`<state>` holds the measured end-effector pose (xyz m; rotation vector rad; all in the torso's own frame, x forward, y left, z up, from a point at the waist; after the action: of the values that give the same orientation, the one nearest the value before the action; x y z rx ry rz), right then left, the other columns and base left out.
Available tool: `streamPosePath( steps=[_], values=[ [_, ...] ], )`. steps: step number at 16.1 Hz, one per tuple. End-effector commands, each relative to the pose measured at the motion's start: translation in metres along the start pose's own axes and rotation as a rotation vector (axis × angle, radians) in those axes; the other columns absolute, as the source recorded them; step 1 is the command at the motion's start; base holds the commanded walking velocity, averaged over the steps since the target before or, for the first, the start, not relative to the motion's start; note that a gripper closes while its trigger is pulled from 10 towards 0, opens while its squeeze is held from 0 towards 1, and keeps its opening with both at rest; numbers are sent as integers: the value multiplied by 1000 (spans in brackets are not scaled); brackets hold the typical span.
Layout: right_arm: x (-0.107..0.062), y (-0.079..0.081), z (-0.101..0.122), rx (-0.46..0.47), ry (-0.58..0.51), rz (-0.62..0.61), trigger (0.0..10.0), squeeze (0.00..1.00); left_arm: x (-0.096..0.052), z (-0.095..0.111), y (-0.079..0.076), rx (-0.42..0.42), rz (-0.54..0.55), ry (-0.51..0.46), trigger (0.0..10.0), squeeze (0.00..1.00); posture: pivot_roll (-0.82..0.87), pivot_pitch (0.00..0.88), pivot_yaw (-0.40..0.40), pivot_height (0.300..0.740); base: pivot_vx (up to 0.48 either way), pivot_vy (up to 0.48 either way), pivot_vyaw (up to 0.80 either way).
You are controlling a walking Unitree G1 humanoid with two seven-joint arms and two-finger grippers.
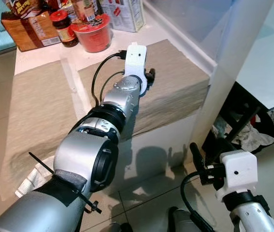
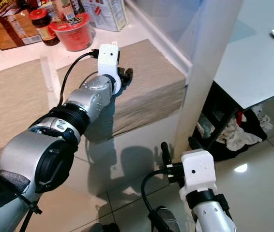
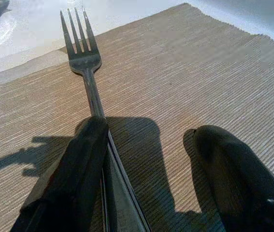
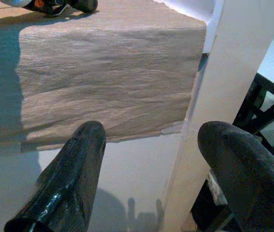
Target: Setting the table
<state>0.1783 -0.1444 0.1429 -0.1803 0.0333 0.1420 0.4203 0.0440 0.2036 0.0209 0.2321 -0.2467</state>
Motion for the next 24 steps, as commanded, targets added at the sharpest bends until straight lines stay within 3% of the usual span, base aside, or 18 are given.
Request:
streamPosePath(
  steps=[1,3,5,6,13,18,24],
  values=[
    [2,0,-6,13,31,10,10000,0,-4,-54,10,-10,13,231,10000,0,-253,199,133,740,0,0,0],
    [6,-1,-9,15,38,22,10000,0,-5,-60,18,-2,30,249,10000,0,-232,194,128,740,0,0,0],
    [10,0,-8,13,31,34,10000,0,-7,-69,24,1,42,267,4000,0,-224,191,121,740,0,0,0],
    [11,0,-8,13,31,37,10000,0,-7,-73,25,-15,48,277,0,0,-226,193,120,740,0,0,0],
    [12,2,-11,17,38,47,10000,0,-11,-90,26,-107,66,333,0,0,-235,194,115,740,0,0,0],
    [15,2,-13,16,39,52,10000,0,-10,-88,25,-95,48,324,0,0,-228,188,115,740,0,0,0],
    [21,4,-16,15,32,58,10000,0,-3,-42,15,-58,-35,110,0,0,-208,166,116,740,0,0,0]
  ],
)
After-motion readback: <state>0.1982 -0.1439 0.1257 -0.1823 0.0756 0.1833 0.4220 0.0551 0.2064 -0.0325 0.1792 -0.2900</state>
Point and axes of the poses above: a point about 5 cm out from each wrist's last joint towards the gripper, its own x axis pointing out of the wrist towards the gripper, its own z axis along the axis of the wrist's last joint, y = z × x, the point moved 1 cm from there along x, pointing out of the wrist towards the gripper, and after that the axes turned 1 degree about x, right-handed, at the moved point
